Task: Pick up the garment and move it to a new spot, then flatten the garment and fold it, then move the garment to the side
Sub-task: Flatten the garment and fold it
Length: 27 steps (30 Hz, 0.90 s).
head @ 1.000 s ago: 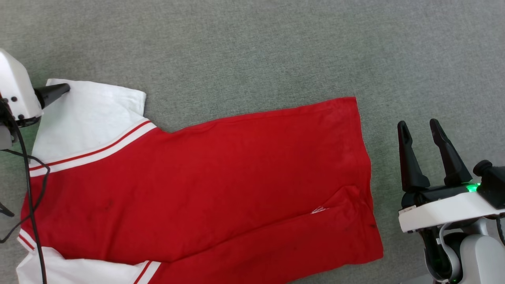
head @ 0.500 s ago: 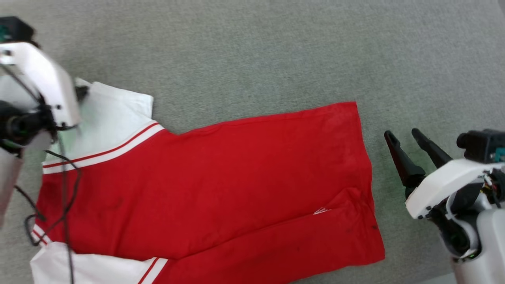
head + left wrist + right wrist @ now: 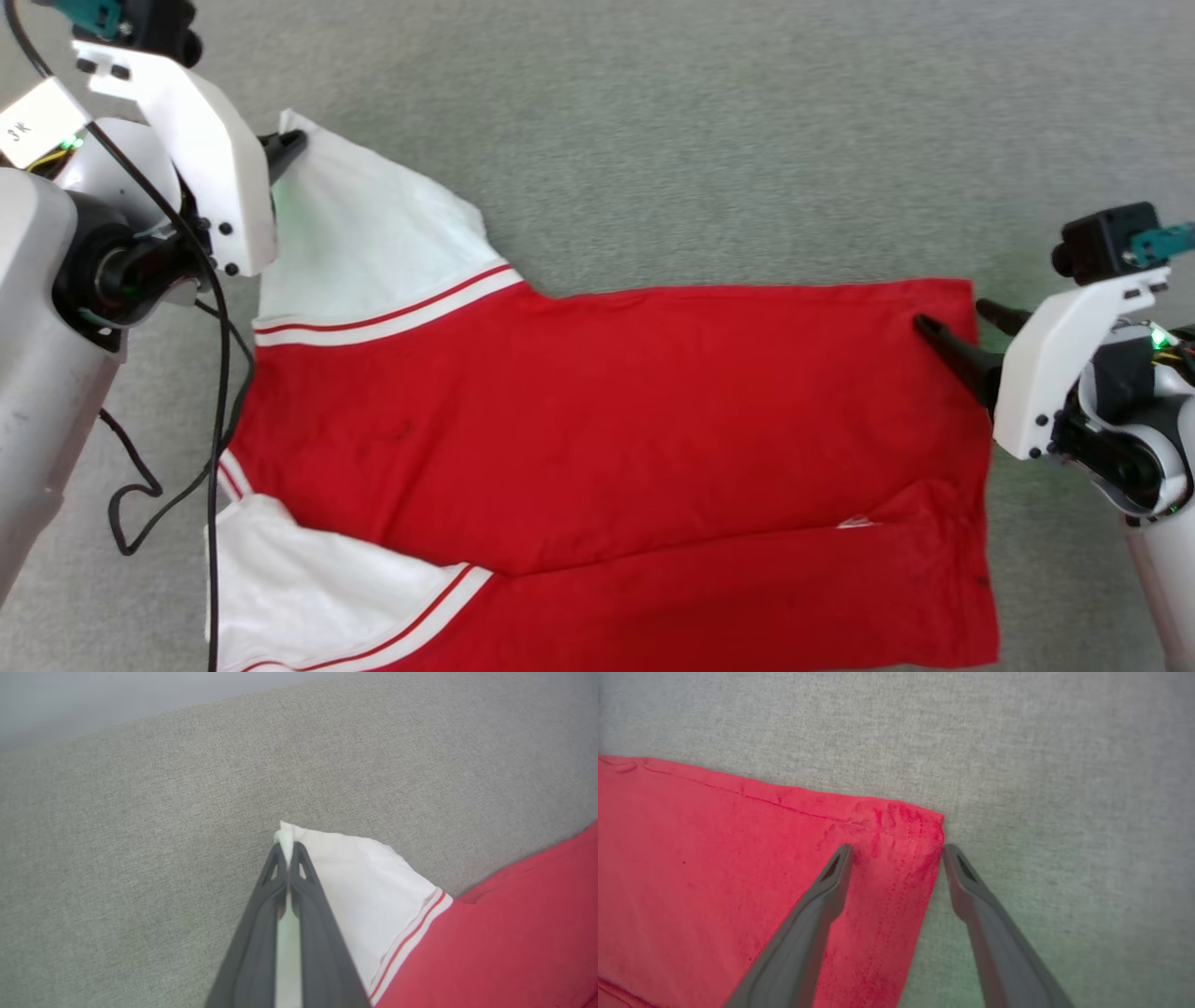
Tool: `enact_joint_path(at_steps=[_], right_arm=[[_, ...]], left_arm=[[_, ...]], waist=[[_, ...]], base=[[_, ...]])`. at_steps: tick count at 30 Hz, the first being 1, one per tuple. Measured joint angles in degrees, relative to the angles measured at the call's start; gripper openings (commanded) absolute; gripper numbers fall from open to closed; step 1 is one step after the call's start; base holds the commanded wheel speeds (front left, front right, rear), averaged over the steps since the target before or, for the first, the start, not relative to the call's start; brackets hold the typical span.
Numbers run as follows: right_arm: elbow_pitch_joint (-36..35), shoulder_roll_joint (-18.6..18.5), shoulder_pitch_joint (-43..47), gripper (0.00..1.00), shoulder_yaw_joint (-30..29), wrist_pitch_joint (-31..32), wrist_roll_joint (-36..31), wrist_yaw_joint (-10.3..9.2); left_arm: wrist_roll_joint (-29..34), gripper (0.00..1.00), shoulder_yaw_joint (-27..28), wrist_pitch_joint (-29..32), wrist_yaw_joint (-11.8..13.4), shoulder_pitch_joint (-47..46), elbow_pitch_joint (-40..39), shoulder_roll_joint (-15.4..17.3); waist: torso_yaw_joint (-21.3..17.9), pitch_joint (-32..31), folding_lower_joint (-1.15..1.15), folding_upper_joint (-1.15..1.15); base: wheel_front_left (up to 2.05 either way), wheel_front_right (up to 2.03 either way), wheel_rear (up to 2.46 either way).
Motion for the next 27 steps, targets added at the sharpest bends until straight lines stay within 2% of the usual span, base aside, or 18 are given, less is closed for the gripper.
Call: enact_joint_path(at_steps=[7, 9, 10, 13, 21, 27], right_arm=[[6.8, -1.7, -3.5, 1.00, 3.1, 8.4, 1.2, -0.01], [8.0, -1.8, -4.4, 0.40, 3.2, 11.2, 1.6, -0.02], [8.2, -1.8, -4.6, 0.00, 3.3, 11.9, 1.7, -0.03], [8.9, -2.0, -5.1, 0.00, 3.4, 12.6, 2.9, -0.03], [5.9, -2.5, -4.7, 0.00, 0.0, 7.3, 3.8, 0.02], [1.1, -2.3, 3.2, 0.00, -2.9, 5.2, 2.7, 0.02]], left_arm=[[0.3, 0.00, -0.4, -1.6, -0.6, 0.7, -2.1, -0.6], [0.3, 0.00, -0.5, -1.9, -0.6, 1.3, -2.1, -0.6], [0.3, 0.00, -0.6, -2.0, -0.7, 1.5, -2.1, -0.6], [0.2, 0.00, -0.6, -3.2, -0.9, 1.8, -2.0, -0.8], [0.7, 0.00, 0.3, -8.6, -1.1, 5.1, -1.9, -0.1], [-0.1, 0.00, 2.1, -14.1, 0.6, 13.0, -5.3, 2.1]], waist=[[2.7, 1.5, 0.00, 0.00], [3.1, 1.7, -0.01, 0.00], [3.2, 1.6, -0.01, 0.00], [3.6, 1.3, -0.01, 0.00], [4.2, -2.2, 0.00, 0.00], [5.0, -6.7, -0.01, 0.00]], base=[[0.00, 0.00, 0.00], [0.00, 0.00, 0.00], [0.00, 0.00, 0.00], [0.00, 0.00, 0.00], [0.00, 0.00, 0.00], [0.00, 0.00, 0.00]])
